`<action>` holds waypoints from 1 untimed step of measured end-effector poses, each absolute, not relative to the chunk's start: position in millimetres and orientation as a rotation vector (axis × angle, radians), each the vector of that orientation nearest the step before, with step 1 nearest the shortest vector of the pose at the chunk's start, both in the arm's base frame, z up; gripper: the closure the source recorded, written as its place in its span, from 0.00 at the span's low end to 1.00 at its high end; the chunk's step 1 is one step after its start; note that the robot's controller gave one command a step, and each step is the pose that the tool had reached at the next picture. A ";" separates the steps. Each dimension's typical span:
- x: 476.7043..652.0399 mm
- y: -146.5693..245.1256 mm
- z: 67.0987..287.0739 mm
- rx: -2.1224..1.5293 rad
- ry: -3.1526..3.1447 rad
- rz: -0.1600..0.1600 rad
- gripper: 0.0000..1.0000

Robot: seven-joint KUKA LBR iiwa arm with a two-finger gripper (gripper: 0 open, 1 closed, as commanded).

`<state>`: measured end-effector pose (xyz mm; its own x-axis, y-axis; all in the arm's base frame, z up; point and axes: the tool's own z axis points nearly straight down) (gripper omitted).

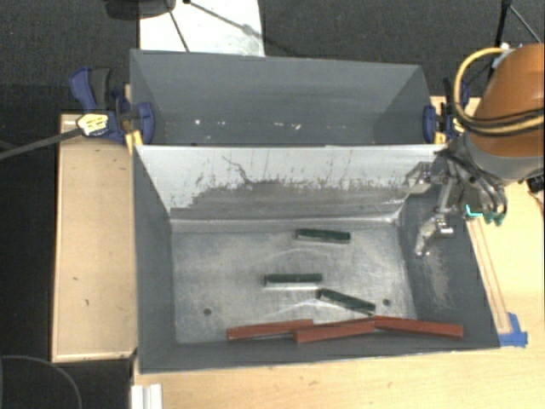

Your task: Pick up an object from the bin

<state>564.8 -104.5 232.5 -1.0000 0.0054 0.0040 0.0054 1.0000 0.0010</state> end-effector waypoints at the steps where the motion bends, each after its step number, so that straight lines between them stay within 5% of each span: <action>1: 566.3 -104.1 236.7 -0.004 -3.145 0.001 0.00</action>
Offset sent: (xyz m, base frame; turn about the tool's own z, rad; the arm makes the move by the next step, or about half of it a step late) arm -0.0539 0.0872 -0.1625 0.0150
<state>566.3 -104.1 236.7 -1.0000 0.0023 -0.0036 0.0023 1.0000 -0.0004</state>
